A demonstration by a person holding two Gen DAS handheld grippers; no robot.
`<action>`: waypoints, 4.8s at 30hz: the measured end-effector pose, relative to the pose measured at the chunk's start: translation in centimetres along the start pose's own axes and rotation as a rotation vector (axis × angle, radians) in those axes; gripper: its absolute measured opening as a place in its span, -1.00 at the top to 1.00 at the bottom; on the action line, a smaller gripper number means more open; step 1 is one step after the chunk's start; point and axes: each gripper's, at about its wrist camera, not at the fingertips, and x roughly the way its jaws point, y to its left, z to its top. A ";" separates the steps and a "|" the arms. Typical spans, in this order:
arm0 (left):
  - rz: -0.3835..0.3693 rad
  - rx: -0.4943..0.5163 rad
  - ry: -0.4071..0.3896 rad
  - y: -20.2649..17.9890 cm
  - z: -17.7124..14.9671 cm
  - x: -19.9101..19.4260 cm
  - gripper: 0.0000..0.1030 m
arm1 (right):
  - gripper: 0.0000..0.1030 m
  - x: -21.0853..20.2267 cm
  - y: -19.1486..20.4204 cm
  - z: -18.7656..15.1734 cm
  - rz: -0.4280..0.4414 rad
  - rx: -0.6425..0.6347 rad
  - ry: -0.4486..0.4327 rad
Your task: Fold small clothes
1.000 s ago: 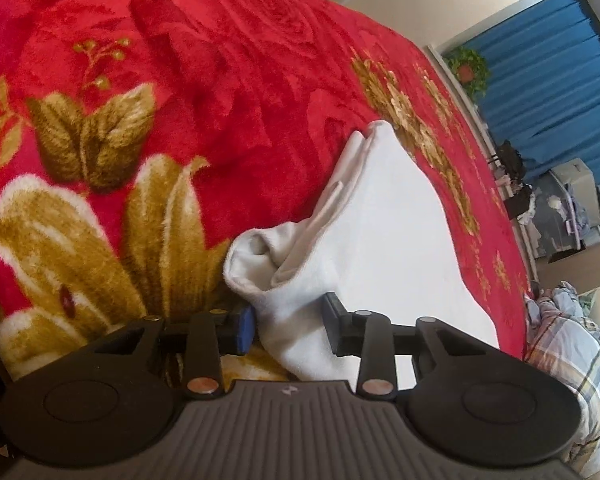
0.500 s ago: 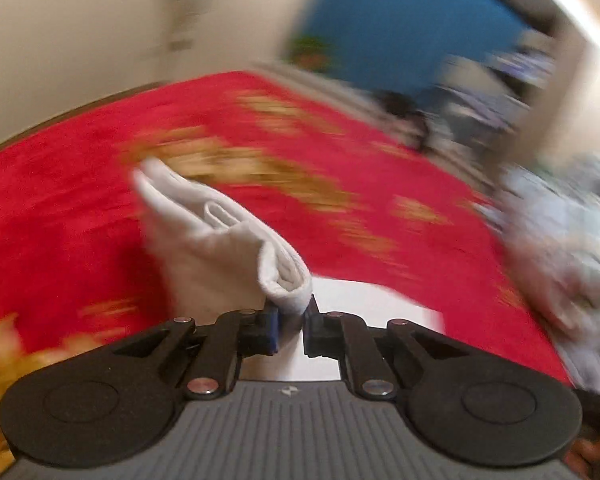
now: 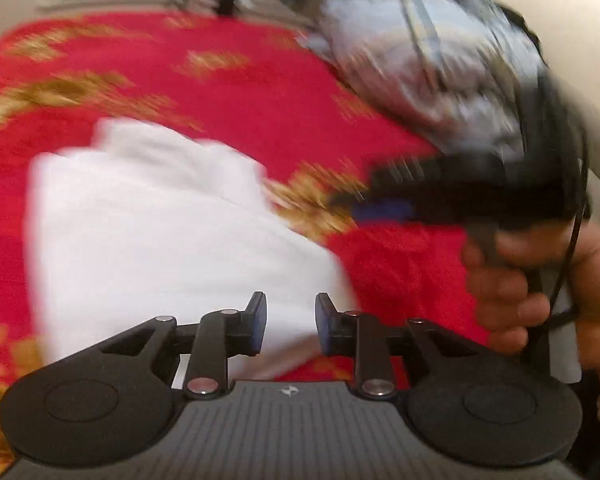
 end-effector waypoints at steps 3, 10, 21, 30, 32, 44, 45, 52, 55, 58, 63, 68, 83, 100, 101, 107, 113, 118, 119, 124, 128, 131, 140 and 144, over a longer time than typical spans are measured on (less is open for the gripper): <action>0.092 -0.027 -0.051 3.6 -0.6 -2.2 0.43 | 0.19 1.5 1.1 -0.8 0.021 -0.049 0.075; 0.164 0.063 0.143 6.6 -5.4 0.9 0.51 | 0.73 4.0 2.9 -3.4 -0.019 -0.132 0.212; 0.114 -0.317 0.010 15.8 4.1 3.3 -0.41 | 0.83 3.6 1.2 -4.2 -0.022 -0.109 0.225; -0.017 -0.532 0.027 21.0 5.7 10.0 -0.21 | 0.51 5.5 1.4 -3.1 -0.013 -0.063 0.189; 0.004 -0.487 0.035 20.1 5.9 9.9 0.01 | 0.51 5.5 1.6 -2.8 -0.007 -0.047 0.175; -0.029 -0.478 0.050 20.6 5.9 9.2 0.37 | 0.20 5.5 3.0 -3.0 0.006 -0.056 0.197; -0.026 -0.444 0.045 20.3 6.2 9.0 0.50 | 0.36 5.4 3.3 -3.0 0.014 -0.068 0.190; 0.017 -0.305 -0.097 21.1 10.7 3.2 0.59 | 0.71 5.7 7.3 -1.9 0.083 -0.069 0.070; 0.086 -0.279 -0.137 23.9 12.4 0.1 0.58 | 0.71 7.4 10.3 -1.8 0.134 -0.095 0.056; 0.176 -0.275 -0.095 27.4 12.4 -1.7 0.46 | 0.70 9.4 13.1 -1.9 0.203 -0.121 0.061; 0.316 -0.279 -0.050 30.2 9.5 -6.0 0.30 | 0.69 12.3 16.3 -3.1 0.211 -0.183 0.128; 0.282 -0.281 -0.038 28.5 4.8 -9.3 0.02 | 0.69 12.0 16.6 -3.2 0.198 -0.181 0.131; 0.138 -0.542 0.138 28.9 -0.9 -2.3 -0.13 | 0.66 10.4 15.8 -4.1 0.126 -0.197 0.108; 0.194 -0.301 0.036 27.5 0.0 -8.7 0.50 | 0.94 9.7 15.3 -6.6 0.163 -0.151 0.240; 0.178 -0.287 0.030 27.3 -0.1 -8.8 0.50 | 0.94 9.4 15.6 -6.6 0.163 -0.179 0.225; 0.308 -0.152 0.169 25.8 -1.5 -6.2 0.32 | 0.93 9.9 16.3 -7.5 0.118 -0.278 0.203; 0.435 0.005 -0.126 19.1 -0.5 -13.3 -0.71 | 0.49 3.1 18.9 -8.0 0.067 -0.452 -0.042; 0.452 0.046 -0.307 12.7 -1.3 -19.0 -0.81 | -0.03 -3.3 19.6 -9.0 0.043 -0.433 -0.214; 0.451 0.051 -0.346 11.1 -1.7 -19.9 -0.85 | -0.03 -4.6 19.6 -9.4 0.043 -0.418 -0.238; 0.463 -0.038 -0.428 6.9 -5.9 -21.2 -0.87 | -0.30 -8.6 19.3 -12.1 0.012 -0.375 -0.329; 0.533 -0.065 -0.295 6.7 -8.5 -17.7 -0.87 | -0.31 -7.3 17.9 -14.7 -0.021 -0.352 -0.280; 0.559 -0.082 -0.234 7.4 -8.0 -16.3 -0.87 | -0.30 -5.8 18.1 -15.0 -0.047 -0.395 -0.256; 0.587 -0.160 -0.178 9.4 -7.0 -14.3 -0.87 | -0.30 -3.3 19.5 -15.2 -0.044 -0.443 -0.203; 0.577 -0.164 -0.178 9.2 -6.9 -13.9 -0.87 | -0.31 -3.3 20.1 -15.4 -0.043 -0.447 -0.196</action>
